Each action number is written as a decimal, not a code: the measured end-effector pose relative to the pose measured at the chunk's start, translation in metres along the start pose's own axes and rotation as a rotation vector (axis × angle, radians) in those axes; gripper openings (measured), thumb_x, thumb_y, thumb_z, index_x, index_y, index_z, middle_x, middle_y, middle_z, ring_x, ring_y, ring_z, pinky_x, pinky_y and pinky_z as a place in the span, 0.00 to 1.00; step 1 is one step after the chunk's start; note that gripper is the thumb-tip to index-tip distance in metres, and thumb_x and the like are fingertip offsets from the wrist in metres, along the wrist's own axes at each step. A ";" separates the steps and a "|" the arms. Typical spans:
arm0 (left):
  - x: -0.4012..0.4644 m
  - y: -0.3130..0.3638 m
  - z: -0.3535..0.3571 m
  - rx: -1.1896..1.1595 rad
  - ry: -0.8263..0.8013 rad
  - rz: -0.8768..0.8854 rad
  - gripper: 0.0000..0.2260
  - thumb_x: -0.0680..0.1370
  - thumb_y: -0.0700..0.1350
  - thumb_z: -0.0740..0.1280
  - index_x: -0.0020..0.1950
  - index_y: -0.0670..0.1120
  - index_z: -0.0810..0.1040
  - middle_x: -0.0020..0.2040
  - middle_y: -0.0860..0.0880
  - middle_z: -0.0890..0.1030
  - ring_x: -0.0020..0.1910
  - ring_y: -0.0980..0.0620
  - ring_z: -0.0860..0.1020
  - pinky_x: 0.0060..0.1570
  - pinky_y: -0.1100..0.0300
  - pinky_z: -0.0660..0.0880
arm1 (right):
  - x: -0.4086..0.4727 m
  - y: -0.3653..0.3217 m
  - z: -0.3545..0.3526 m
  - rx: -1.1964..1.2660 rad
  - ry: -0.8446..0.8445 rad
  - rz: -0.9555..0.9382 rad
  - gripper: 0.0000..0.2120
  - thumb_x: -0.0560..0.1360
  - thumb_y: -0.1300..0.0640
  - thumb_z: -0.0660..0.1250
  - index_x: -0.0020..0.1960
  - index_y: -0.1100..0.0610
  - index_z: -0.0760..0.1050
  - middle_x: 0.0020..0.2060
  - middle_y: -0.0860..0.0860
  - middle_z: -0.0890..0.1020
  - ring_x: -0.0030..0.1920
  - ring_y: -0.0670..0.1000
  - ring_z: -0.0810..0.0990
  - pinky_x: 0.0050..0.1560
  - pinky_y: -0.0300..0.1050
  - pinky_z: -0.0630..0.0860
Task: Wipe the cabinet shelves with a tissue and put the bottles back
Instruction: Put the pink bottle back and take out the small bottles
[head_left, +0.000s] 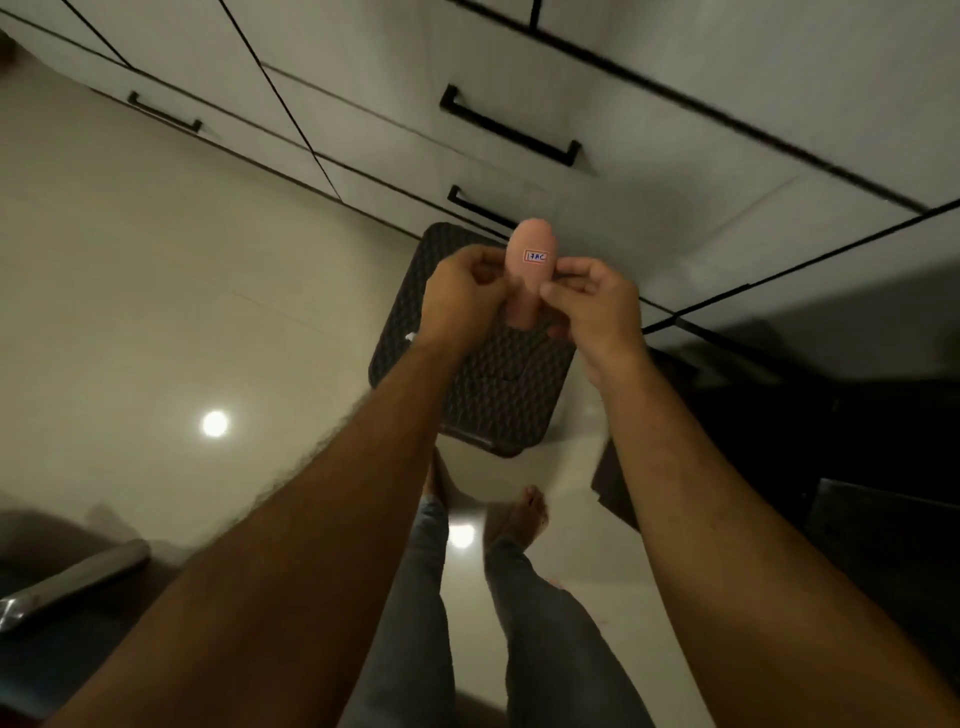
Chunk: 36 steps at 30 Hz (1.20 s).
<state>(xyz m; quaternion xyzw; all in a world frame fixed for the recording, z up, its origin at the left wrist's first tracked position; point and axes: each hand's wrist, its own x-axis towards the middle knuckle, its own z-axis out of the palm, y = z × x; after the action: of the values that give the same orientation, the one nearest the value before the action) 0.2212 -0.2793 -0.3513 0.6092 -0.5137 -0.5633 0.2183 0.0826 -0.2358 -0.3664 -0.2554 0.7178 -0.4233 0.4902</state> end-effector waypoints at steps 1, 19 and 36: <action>-0.013 0.020 -0.003 -0.047 0.019 0.014 0.10 0.76 0.38 0.70 0.57 0.44 0.78 0.51 0.43 0.83 0.50 0.45 0.82 0.52 0.45 0.80 | -0.011 -0.020 -0.006 0.011 -0.006 -0.034 0.11 0.73 0.64 0.72 0.51 0.51 0.77 0.43 0.49 0.84 0.40 0.46 0.83 0.31 0.39 0.75; -0.221 0.264 -0.034 -0.255 -0.103 0.534 0.13 0.77 0.41 0.70 0.62 0.45 0.77 0.51 0.48 0.83 0.46 0.52 0.84 0.40 0.58 0.82 | -0.236 -0.249 -0.123 0.210 0.092 -0.526 0.11 0.74 0.62 0.71 0.52 0.49 0.79 0.47 0.50 0.86 0.48 0.53 0.85 0.34 0.43 0.77; -0.385 0.312 0.071 -0.208 -0.479 0.809 0.14 0.77 0.42 0.70 0.62 0.50 0.78 0.54 0.51 0.82 0.51 0.54 0.82 0.42 0.60 0.81 | -0.429 -0.220 -0.251 0.262 0.571 -0.721 0.11 0.75 0.62 0.70 0.56 0.54 0.79 0.45 0.50 0.86 0.46 0.50 0.85 0.37 0.45 0.79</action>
<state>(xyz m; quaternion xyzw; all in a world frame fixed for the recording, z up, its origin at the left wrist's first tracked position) 0.1003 -0.0391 0.0706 0.1885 -0.6863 -0.6061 0.3551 0.0084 0.0768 0.0724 -0.2974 0.6300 -0.7067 0.1233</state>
